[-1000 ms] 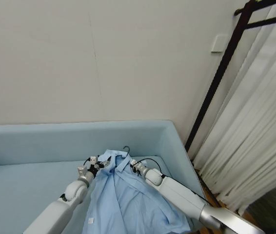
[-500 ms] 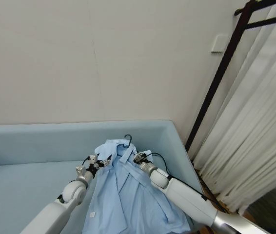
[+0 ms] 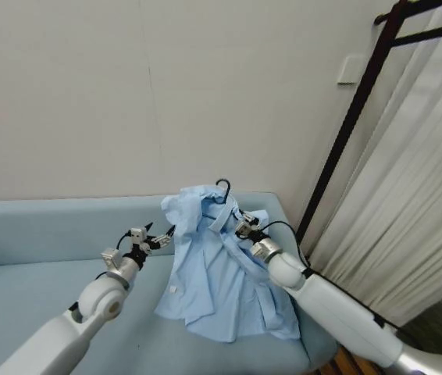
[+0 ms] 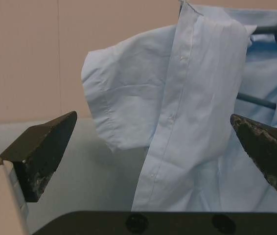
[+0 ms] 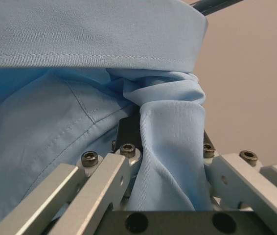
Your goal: Pick up the clothes from the sofa and hang them on the clothes hanger.
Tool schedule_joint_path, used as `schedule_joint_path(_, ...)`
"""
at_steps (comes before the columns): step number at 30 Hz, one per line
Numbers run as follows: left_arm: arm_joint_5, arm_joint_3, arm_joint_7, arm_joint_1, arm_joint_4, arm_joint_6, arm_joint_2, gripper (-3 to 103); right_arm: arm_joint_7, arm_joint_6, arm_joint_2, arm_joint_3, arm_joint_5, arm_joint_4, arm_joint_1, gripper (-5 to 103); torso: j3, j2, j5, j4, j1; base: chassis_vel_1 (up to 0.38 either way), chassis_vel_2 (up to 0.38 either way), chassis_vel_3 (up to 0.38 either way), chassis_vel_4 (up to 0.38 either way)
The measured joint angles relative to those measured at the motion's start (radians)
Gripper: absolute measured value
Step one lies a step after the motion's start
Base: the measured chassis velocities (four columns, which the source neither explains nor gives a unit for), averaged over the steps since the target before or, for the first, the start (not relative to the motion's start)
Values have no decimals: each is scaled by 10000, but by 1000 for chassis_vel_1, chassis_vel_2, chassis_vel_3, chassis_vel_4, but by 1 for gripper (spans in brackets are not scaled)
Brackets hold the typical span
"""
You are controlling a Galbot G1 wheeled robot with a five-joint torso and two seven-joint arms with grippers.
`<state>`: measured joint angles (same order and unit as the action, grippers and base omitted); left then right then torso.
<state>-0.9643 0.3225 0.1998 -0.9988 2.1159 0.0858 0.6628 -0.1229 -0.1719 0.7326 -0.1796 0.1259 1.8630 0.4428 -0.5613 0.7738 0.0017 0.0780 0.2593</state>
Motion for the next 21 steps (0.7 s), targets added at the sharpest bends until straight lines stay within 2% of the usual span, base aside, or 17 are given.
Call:
schedule_joint_path(2, -284, 313, 1, -45, 465, 83, -328, 100, 357, -275, -519, -65, -376, 436, -945, 10, 0, 0, -1, 0, -1, 0, 0, 0, 0)
schedule_joint_path(4, -371, 399, 1, -45, 625, 110, -413, 100, 437, -442, -719, -245, -630, 619, -1436, 10, 1, 1, -4, 0, 0, 0, 0, 0, 0)
schedule_joint_path(8, -881, 619, 80, 269, 1226, 152, -667, 100, 413, -1593, -1297, -1748, -1885, 1274, -3429, 10, 0, 0, -6, -3, 0, 0, 0, 0, 0)
schedule_joint_path(9, -881, 619, 80, 269, 1226, 152, -667, 100, 413, -1593, -1297, -1748, -1885, 1274, -3429, 10, 0, 0, -6, -3, 0, 0, 0, 0, 0)
schedule_joint_path(11, -1472, 758, 115, 584, 1476, 152, -816, 100, 356, -2036, -1467, -2843, -2227, 1362, -4306, 10, -1, 0, -6, -2, -1, 0, 0, 0, 0)
schedule_joint_path(13, -1796, 866, 76, 715, 1536, 151, -899, 100, 312, -2100, -1488, -3244, -2247, 1323, -4583, 10, 0, 0, -2, -1, 0, 0, 0, 0, 0)
schedule_joint_path(16, -2863, 1328, -356, 1239, 1402, 151, -1155, 100, -145, -2136, -1396, -4156, -2010, 1054, -4989, 10, -1, 0, -1, -2, 0, 0, 0, 0, 0)
schedule_joint_path(17, -2863, 1328, -356, 1239, 1402, 151, -1155, 100, -145, -2136, -1396, -4156, -2010, 1054, -4989, 10, -1, 0, -1, -2, 0, 0, 0, 0, 0)
schedule_joint_path(21, -3822, 1198, -529, 2501, 436, 321, -1384, 100, -394, -1831, -1338, -4551, -1641, 802, -5007, 10, -1, 0, -4, -2, -1, 0, 0, 0, 0)
